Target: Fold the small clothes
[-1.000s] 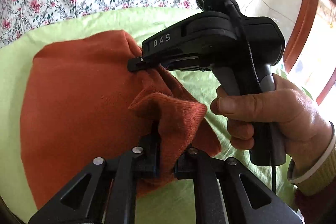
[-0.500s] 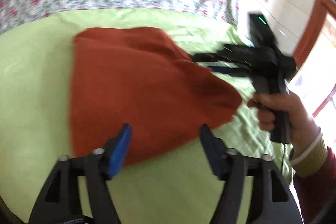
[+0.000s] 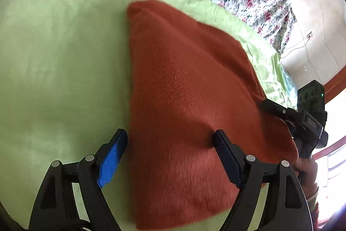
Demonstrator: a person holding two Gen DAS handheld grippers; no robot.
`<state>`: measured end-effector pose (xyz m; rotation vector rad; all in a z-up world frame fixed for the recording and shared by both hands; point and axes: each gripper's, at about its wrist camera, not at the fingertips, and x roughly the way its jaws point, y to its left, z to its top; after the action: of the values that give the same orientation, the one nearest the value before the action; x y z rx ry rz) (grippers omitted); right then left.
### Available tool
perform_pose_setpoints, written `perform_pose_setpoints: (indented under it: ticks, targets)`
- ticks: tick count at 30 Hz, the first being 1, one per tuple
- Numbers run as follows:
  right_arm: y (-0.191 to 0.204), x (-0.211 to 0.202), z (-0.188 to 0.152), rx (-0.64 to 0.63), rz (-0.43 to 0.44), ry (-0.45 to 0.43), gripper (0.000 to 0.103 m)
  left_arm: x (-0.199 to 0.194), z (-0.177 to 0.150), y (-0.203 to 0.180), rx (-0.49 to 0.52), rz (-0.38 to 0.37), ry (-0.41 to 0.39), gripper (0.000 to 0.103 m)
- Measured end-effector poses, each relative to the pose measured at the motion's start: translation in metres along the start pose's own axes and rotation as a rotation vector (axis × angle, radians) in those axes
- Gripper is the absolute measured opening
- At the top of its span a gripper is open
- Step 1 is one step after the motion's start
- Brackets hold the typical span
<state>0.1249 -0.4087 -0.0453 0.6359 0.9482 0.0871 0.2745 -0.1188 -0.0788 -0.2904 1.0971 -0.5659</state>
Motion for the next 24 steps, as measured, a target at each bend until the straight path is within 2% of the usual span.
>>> perform_pose_setpoints:
  ticks: [2,4,5,6,8,9,12,15,21,24]
  targets:
    - [0.001,0.003,0.001,-0.009,-0.002,0.011,0.076,0.017,0.007,0.009,-0.044,-0.065,0.023,0.079]
    - [0.002,0.01,0.001,-0.024,-0.004,0.027,0.076,0.024,0.01,0.016,-0.081,-0.103,0.015,0.066]
    - [0.002,0.012,0.002,-0.028,-0.009,0.029,0.075,0.024,0.01,0.019,-0.094,-0.122,0.009,0.052]
    - [0.005,0.014,0.002,-0.04,-0.021,0.03,0.063,0.022,0.01,0.021,-0.104,-0.135,0.001,0.041]
    - [0.01,0.018,0.0,-0.046,0.001,0.05,0.036,0.011,0.009,0.022,-0.106,-0.157,-0.024,0.031]
    - [0.012,0.02,-0.002,-0.036,0.013,0.056,0.033,0.004,0.005,0.023,-0.103,-0.161,-0.032,0.029]
    - [0.027,0.017,-0.009,-0.059,-0.001,0.026,0.028,-0.027,-0.004,0.019,-0.063,-0.143,-0.076,0.027]
    - [0.048,0.017,-0.019,-0.057,0.046,0.003,0.026,-0.067,-0.018,0.021,-0.034,-0.128,-0.122,0.027]
    - [0.102,0.045,-0.05,-0.087,0.178,0.04,0.025,-0.153,-0.061,0.065,-0.048,-0.089,-0.203,0.026]
    - [0.13,0.064,-0.069,-0.11,0.232,0.073,0.025,-0.184,-0.083,0.085,-0.061,-0.061,-0.228,0.026]
